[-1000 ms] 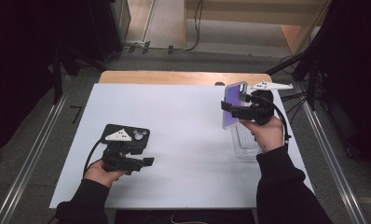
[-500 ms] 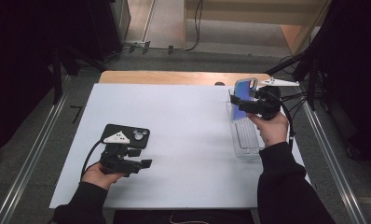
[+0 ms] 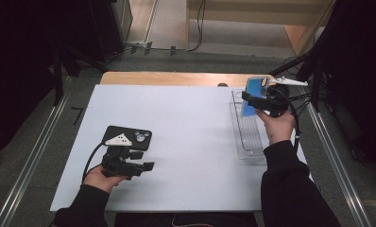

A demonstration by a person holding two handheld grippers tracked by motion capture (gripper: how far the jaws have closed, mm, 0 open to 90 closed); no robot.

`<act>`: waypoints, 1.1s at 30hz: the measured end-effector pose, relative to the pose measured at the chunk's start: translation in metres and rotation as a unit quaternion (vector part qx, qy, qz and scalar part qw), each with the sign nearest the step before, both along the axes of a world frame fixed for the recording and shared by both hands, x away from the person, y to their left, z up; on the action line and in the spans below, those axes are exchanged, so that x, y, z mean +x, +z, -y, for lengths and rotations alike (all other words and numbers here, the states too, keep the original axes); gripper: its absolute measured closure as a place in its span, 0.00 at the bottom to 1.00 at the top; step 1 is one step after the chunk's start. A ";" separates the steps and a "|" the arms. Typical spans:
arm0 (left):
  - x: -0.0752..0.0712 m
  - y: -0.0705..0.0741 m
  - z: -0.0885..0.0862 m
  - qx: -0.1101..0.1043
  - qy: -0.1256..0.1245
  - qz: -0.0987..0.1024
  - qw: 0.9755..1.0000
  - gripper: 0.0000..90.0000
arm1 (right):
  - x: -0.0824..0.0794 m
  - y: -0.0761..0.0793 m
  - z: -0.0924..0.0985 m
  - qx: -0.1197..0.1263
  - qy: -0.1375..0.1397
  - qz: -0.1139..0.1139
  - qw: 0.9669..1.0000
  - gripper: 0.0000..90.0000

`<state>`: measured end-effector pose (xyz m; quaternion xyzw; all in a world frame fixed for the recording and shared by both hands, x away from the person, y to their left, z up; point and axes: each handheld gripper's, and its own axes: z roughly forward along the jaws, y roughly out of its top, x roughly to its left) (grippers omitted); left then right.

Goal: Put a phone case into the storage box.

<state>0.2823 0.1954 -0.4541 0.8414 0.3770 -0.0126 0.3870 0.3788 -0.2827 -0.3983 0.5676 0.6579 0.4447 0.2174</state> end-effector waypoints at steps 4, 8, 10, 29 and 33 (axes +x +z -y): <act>0.000 -0.001 0.000 0.000 -0.001 -0.002 1.000 0.34 | 0.010 -0.007 0.000 -0.008 -0.004 -0.001 1.000 0.17; 0.001 -0.001 0.000 -0.002 0.000 -0.001 1.000 0.34 | 0.019 -0.011 -0.002 -0.022 -0.008 -0.006 1.000 0.17; 0.001 -0.001 0.000 -0.003 0.000 0.000 1.000 0.34 | 0.024 -0.011 -0.002 -0.024 -0.008 -0.007 1.000 0.17; 0.003 -0.004 0.002 -0.001 -0.003 -0.005 1.000 0.34 | 0.070 -0.044 0.006 -0.035 -0.036 -0.040 0.998 0.17; 0.003 -0.004 0.002 -0.001 -0.004 -0.006 1.000 0.34 | 0.079 -0.050 0.004 -0.042 -0.044 -0.048 0.997 0.17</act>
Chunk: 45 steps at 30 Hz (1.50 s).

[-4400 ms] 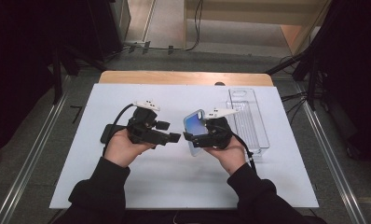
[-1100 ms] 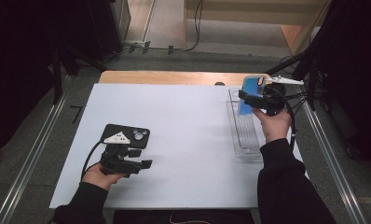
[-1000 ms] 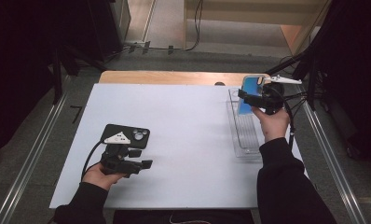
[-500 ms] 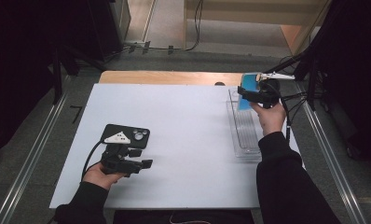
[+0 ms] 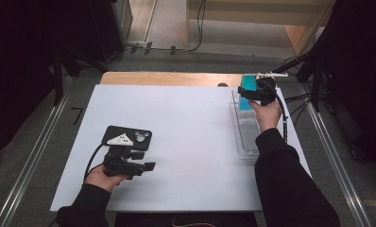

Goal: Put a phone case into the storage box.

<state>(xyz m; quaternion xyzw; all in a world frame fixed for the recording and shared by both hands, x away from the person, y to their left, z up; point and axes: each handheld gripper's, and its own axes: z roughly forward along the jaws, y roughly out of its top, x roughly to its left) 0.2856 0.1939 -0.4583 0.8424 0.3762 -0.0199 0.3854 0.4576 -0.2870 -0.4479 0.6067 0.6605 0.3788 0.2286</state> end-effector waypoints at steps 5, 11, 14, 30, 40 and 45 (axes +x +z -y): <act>0.000 0.000 -0.001 -0.001 0.002 0.000 1.000 0.34 | 0.008 -0.002 -0.003 0.000 -0.003 -0.006 1.000 0.17; 0.001 -0.001 0.000 -0.002 0.000 -0.001 1.000 0.34 | 0.016 -0.001 -0.010 -0.006 -0.010 -0.008 1.000 0.17; 0.001 -0.001 0.000 -0.001 -0.003 -0.001 1.000 0.34 | 0.020 -0.004 -0.011 0.001 -0.016 -0.015 1.000 0.17; 0.001 -0.002 0.001 -0.001 -0.008 -0.004 1.000 0.34 | 0.027 -0.013 -0.015 -0.017 -0.024 -0.019 0.999 0.16; 0.001 -0.002 0.001 -0.001 -0.008 -0.003 1.000 0.34 | 0.027 -0.013 -0.016 -0.014 -0.023 -0.020 0.999 0.13; 0.001 -0.002 0.002 -0.002 -0.009 -0.004 1.000 0.34 | 0.028 -0.013 -0.018 -0.028 -0.021 -0.023 0.999 0.12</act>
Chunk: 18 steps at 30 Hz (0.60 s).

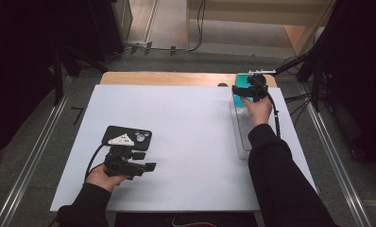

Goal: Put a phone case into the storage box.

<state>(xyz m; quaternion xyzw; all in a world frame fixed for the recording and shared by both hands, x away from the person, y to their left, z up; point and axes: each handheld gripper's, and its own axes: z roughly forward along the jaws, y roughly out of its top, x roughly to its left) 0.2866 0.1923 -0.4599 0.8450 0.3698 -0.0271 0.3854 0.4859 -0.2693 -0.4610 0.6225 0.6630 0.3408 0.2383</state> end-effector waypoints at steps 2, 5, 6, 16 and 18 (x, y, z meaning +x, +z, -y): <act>0.000 0.000 0.000 0.000 0.000 0.000 1.000 0.34 | 0.001 0.001 0.000 -0.005 0.004 -0.003 1.000 0.09; 0.000 0.000 0.000 0.000 0.000 0.000 1.000 0.34 | 0.001 0.002 0.001 -0.001 0.009 -0.004 1.000 0.00; 0.000 0.000 0.000 0.000 0.000 0.000 1.000 0.34 | 0.001 0.002 0.002 0.002 0.013 -0.004 1.000 0.00; 0.000 0.000 0.000 0.001 0.000 0.000 1.000 0.34 | -0.001 0.006 0.005 0.016 0.023 -0.013 1.000 0.00; 0.000 0.000 0.000 0.000 0.001 0.000 1.000 0.34 | -0.004 0.009 0.005 0.014 0.025 -0.016 0.999 0.00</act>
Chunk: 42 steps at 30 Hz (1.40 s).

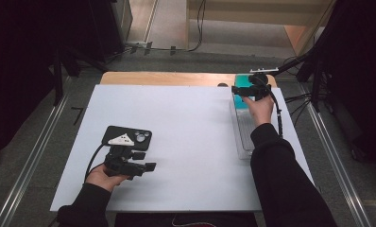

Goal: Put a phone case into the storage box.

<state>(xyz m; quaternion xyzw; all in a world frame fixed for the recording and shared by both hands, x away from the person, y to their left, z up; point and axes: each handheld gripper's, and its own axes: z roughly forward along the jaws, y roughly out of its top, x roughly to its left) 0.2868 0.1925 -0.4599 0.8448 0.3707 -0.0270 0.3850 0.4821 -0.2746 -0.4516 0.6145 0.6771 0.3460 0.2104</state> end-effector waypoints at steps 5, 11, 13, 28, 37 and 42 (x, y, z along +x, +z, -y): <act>0.000 0.000 0.000 0.001 0.000 0.001 1.000 0.34 | -0.006 0.008 0.000 0.001 0.006 -0.002 1.000 0.00; 0.000 0.000 -0.001 -0.001 0.002 0.000 1.000 0.34 | -0.015 0.018 0.004 0.002 0.003 -0.004 1.000 0.00; 0.000 0.001 -0.001 -0.002 0.003 0.000 1.000 0.34 | -0.019 0.022 0.005 0.007 0.006 -0.004 1.000 0.00; -0.001 0.004 -0.001 -0.007 0.003 0.003 1.000 0.34 | -0.060 0.030 -0.005 0.032 0.040 -0.005 0.999 0.00; 0.001 0.006 -0.002 -0.010 0.006 0.002 1.000 0.34 | -0.073 0.033 -0.019 0.050 0.078 -0.015 0.996 0.00; 0.001 0.006 -0.004 -0.011 0.007 0.002 1.000 0.34 | -0.079 0.034 -0.031 0.060 0.103 -0.024 0.993 0.00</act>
